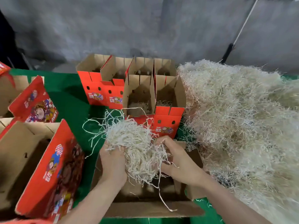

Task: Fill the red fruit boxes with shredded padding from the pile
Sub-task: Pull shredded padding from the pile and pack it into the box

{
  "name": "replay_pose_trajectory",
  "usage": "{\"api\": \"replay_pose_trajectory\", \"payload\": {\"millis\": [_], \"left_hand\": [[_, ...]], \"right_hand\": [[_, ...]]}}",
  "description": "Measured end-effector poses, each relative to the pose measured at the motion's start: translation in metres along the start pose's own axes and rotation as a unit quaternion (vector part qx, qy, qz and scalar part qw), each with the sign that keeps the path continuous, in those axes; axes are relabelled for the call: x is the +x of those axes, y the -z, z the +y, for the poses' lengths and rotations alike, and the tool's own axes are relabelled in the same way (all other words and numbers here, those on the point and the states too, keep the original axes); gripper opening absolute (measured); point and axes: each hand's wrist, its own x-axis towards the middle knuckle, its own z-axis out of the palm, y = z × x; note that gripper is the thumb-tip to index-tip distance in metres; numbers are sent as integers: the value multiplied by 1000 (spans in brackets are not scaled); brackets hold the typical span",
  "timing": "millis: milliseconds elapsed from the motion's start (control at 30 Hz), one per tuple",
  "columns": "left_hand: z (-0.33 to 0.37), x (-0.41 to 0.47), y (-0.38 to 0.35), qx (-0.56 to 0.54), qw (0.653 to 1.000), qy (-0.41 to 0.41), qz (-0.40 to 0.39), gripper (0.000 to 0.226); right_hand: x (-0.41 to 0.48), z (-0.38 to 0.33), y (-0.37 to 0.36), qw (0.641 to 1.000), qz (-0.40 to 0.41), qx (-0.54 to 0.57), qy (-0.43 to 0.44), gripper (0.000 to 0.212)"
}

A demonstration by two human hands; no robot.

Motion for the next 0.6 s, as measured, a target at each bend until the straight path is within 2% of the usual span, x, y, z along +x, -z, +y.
{"api": "replay_pose_trajectory", "payload": {"millis": [67, 100, 167, 200, 267, 333, 400, 433, 500, 567, 600], "left_hand": [[-16, -6, 6, -8, 999, 29, -31, 55], [-27, -11, 9, 23, 999, 32, -31, 61], [-38, -19, 11, 104, 993, 46, -24, 60], [-42, -24, 10, 116, 991, 59, -39, 58], [-44, -31, 11, 73, 983, 96, -139, 62], [-41, -36, 20, 109, 955, 152, -231, 90], [-29, -25, 36, 133, 918, 197, -318, 113], [-24, -14, 46, 145, 909, 193, -341, 108], [-14, 6, 64, 224, 895, 159, -351, 71], [-11, 21, 77, 333, 882, 88, -322, 28], [-12, 27, 81, 362, 880, 36, -306, 20]], "right_hand": [[-7, 3, -9, 998, -34, 2, -45, 54], [-10, 6, -12, 996, -65, 18, -64, 66], [-15, 5, -21, 987, -136, 31, -81, 92], [-15, 4, -26, 984, -154, 19, -85, 99], [-13, 6, -34, 988, -122, 22, -88, 93], [-9, 9, -33, 990, -52, 12, -133, 79], [-8, 11, -20, 978, -31, -3, -205, 62], [-10, 12, -12, 970, -32, 26, -240, 50], [-13, 9, 3, 945, -16, 101, -311, 40], [-14, 6, 12, 917, -18, 137, -375, 58], [-13, 9, 14, 906, -26, 142, -397, 69]]}}
